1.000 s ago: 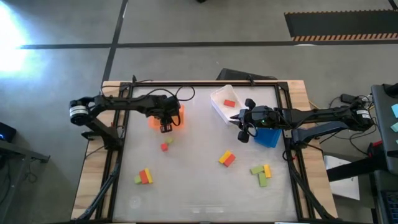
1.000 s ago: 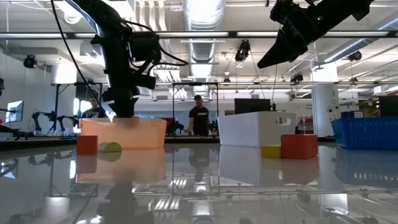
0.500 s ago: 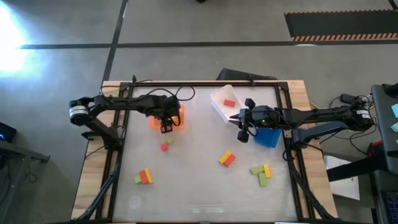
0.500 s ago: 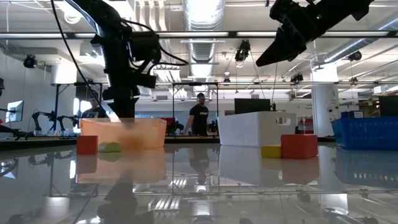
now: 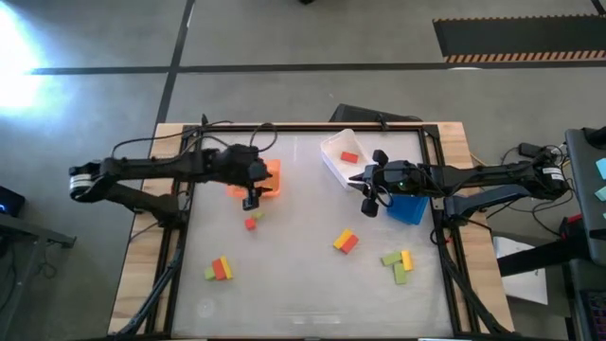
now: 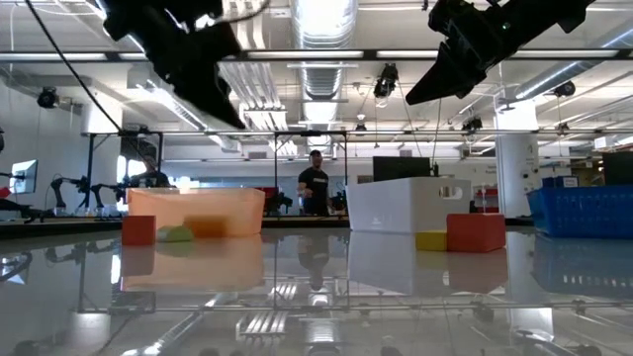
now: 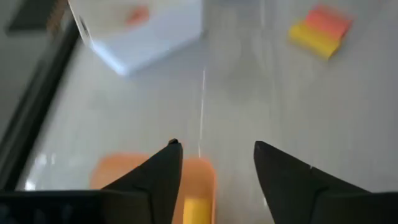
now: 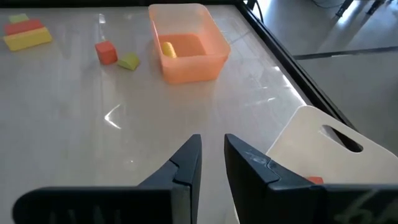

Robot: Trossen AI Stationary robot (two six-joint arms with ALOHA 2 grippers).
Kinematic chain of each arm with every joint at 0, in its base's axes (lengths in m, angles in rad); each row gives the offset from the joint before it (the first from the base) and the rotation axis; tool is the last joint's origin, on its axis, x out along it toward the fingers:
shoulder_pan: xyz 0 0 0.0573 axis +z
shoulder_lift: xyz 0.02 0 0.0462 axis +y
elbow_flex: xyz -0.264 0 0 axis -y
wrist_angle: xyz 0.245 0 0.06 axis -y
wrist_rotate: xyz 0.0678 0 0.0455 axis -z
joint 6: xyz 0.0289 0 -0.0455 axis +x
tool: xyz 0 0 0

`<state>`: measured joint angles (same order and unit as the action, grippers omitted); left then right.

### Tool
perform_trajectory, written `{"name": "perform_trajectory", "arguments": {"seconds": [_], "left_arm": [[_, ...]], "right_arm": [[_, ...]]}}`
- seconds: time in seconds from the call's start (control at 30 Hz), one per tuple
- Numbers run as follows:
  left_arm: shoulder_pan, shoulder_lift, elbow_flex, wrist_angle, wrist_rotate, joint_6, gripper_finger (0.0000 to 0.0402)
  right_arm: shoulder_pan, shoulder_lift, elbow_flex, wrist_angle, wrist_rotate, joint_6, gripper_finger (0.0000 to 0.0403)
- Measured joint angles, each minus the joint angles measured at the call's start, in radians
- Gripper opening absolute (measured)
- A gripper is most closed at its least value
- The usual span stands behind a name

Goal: Sort & place blocks by color
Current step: Put the orange block into the white bin

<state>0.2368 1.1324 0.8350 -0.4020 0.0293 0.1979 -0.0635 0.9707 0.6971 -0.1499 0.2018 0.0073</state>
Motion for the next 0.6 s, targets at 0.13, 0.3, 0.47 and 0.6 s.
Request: {"name": "perform_trajectory", "arguments": {"seconds": [0.13, 0.3, 0.47, 0.6], "left_arm": [[-0.002, -0.107, -0.075, 0.236, 0.007, 0.043, 0.0150], [-0.001, -0.198, -0.223, 0.613, 0.009, 0.159, 0.0113], [-0.001, -0.290, -0.295, 0.602, 0.014, 0.141, 0.0078], [-0.002, -0.370, -0.330, 0.533, 0.014, 0.053, 0.0048]], "right_arm": [[0.000, 0.000, 0.000, 0.001, 0.000, 0.000, 0.0059], [0.000, 0.000, -0.001, 0.006, 0.000, 0.034, 0.0059], [0.000, 0.000, -0.001, 0.006, 0.000, 0.047, 0.0059], [0.000, 0.000, -0.001, 0.009, 0.000, 0.047, 0.0059]]}}
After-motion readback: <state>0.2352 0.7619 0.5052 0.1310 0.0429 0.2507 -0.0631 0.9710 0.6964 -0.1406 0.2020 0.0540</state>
